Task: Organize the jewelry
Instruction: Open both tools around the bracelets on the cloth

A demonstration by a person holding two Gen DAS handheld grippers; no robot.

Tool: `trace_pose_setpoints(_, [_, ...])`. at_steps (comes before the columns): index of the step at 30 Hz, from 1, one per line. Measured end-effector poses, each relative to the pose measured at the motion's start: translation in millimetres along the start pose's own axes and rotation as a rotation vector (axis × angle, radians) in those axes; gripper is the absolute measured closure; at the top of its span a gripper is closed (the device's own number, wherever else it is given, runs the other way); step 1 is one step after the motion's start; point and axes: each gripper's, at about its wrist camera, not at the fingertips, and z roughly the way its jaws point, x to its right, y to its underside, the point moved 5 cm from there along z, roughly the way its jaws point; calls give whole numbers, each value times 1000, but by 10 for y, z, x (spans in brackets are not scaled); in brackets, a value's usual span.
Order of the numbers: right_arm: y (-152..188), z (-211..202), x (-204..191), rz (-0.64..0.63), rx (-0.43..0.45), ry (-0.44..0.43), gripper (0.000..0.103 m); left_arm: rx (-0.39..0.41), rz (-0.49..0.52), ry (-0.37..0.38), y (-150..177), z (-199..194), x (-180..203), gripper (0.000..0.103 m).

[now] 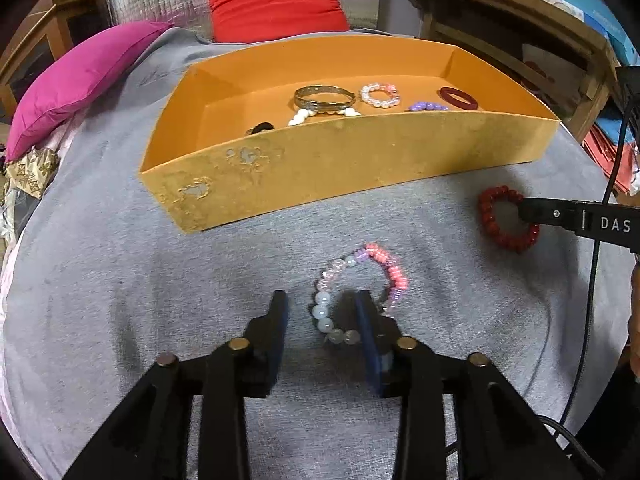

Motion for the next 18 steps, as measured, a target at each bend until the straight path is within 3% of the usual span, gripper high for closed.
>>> trace_pose_setpoints(4, [-23,-4,14,22,9,4,62,-3,-12,3,17,-20,-52,60])
trace_pose_setpoints(7, [-23,6,-8,20,17,14,60,-3,-15,-2,28,-38,-83,58])
trace_pose_setpoints(13, [10,40,-135,-27,27,11,61,-6,-30,-8,35,-53,-145,54])
trace_pose_setpoints(18, [33,35,-219,-66,24,-21,78,-9,-34,-16,25,-49,-177,49])
